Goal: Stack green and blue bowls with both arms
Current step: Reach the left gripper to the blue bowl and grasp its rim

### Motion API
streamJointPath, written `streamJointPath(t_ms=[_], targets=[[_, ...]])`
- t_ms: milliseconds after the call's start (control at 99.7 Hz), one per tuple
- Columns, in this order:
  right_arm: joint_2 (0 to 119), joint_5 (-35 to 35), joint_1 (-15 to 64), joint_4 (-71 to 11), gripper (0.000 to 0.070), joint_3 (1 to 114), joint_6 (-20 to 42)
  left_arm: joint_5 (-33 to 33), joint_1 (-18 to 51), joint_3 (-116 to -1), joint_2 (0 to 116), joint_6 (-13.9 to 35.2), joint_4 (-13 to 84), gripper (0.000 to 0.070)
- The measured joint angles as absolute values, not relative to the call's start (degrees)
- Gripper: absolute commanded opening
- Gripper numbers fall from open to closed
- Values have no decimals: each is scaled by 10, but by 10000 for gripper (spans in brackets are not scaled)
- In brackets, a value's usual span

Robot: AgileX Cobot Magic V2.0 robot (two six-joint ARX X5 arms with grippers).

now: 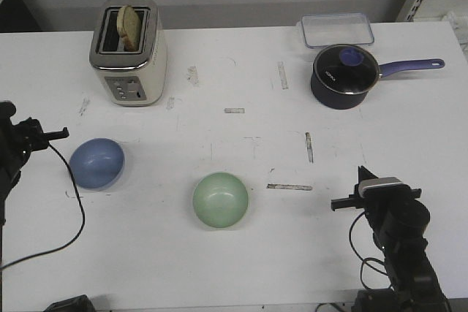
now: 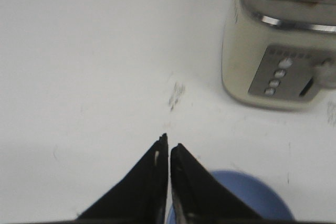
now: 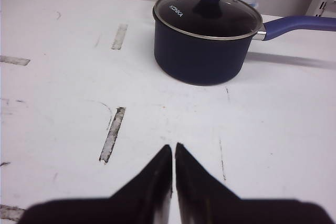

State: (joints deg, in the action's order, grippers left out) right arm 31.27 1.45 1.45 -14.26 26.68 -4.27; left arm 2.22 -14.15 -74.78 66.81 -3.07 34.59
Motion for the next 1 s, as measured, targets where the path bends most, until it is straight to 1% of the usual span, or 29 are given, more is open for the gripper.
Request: streamJointPath(t_ms=[80,130,231,311,411,511,642,702,852,932,1003], targets=[[313,15,15,-143,1,267,-43,32,-154,-748,706,-21,392,345],[313,15,15,-143,1,267,-43,32,-161,-748,731,-15,418,427],[313,15,15,-143,1,267,-43,33,-168,-748,781,-4,458,532],[313,15,15,-143,1,267,-43,44,-168,-748,819,-1,484,579],[313,15,15,-143,1,267,-43,62,-167,-748,864,0,502,577],[313,15,15,-143,1,267,-43,64,-167,-748,901,2,506,575],[313,15,15,-143,1,267,-43,64,-166,-748,927,2,501,567],[313,15,15,-143,1,267,-43,64,-166,-748,931,4,494,549],[313,15,15,-143,1,267,-43,64,-166,-748,939,6,481,398],[313,15,15,-143,1,267,-43,64,-166,-748,940,6,474,333],[313,15,15,-143,1,267,-43,64,-166,-748,943,6,472,252]])
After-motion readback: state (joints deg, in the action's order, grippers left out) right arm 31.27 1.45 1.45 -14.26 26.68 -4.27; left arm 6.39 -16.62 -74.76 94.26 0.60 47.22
